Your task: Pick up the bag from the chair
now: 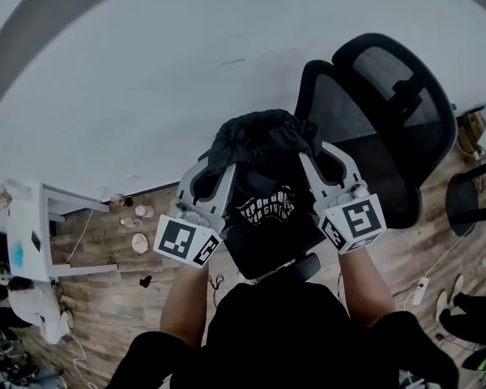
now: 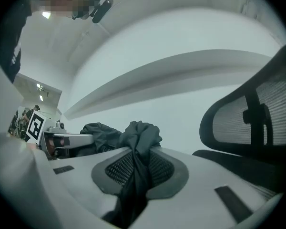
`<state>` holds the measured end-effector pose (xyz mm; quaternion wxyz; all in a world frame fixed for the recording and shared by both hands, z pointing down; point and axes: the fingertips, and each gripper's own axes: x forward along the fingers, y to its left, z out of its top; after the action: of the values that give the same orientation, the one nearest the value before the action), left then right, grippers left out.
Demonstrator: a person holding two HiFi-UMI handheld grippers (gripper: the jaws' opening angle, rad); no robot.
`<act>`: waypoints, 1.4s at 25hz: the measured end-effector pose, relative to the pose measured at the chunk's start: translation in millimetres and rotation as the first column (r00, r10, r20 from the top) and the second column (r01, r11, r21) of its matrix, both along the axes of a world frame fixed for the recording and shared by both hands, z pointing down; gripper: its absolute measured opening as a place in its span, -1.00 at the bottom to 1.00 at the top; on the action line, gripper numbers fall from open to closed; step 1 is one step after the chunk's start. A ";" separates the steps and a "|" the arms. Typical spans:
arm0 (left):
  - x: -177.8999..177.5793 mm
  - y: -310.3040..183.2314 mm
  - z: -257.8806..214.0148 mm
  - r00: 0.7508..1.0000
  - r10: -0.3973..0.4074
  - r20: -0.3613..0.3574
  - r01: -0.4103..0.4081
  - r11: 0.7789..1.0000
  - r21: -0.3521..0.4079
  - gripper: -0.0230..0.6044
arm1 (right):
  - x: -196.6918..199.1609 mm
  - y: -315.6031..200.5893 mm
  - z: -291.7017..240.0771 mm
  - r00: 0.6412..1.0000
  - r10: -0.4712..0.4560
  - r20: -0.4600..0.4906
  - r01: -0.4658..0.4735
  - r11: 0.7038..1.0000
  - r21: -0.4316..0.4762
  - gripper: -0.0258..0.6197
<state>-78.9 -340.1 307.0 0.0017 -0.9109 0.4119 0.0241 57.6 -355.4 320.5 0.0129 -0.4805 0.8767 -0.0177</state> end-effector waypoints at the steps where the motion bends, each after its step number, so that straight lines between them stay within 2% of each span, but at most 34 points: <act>1: 0.1 0.7 -11.3 1.000 -0.006 -0.006 0.006 1.000 0.018 -0.72 | 0.5 1.4 -11.2 1.000 0.000 0.002 -0.001 1.000 0.017 -0.66; 9: 1.0 7.7 -95.1 0.998 -0.059 -0.035 0.063 0.986 0.153 -0.72 | 6.9 12.6 -95.9 0.999 0.020 0.048 -0.027 0.988 0.150 -0.66; 14: -2.6 17.0 -130.6 0.995 -0.066 -0.077 0.080 0.978 0.193 -0.72 | 6.3 23.0 -133.2 0.999 0.029 0.038 -0.037 0.974 0.224 -0.66; 19: 0.1 22.1 -135.7 0.992 -0.053 -0.111 0.072 0.982 0.177 -0.73 | 6.8 26.9 -139.2 0.998 0.035 0.047 -0.045 0.972 0.232 -0.66; 27: 6.6 26.1 -134.7 0.994 -0.033 -0.103 0.051 0.983 0.178 -0.73 | 10.7 29.0 -137.0 0.998 0.050 0.046 -0.059 0.969 0.238 -0.66; 35: 10.5 25.2 -130.4 0.995 -0.045 -0.086 0.060 0.982 0.180 -0.73 | 9.9 30.9 -132.5 0.998 0.070 -0.006 -0.066 0.963 0.260 -0.66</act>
<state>-68.4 -315.0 176.6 0.0689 -0.8939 0.4318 0.0986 67.5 -324.5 188.0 0.0696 -0.5045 0.8546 0.1012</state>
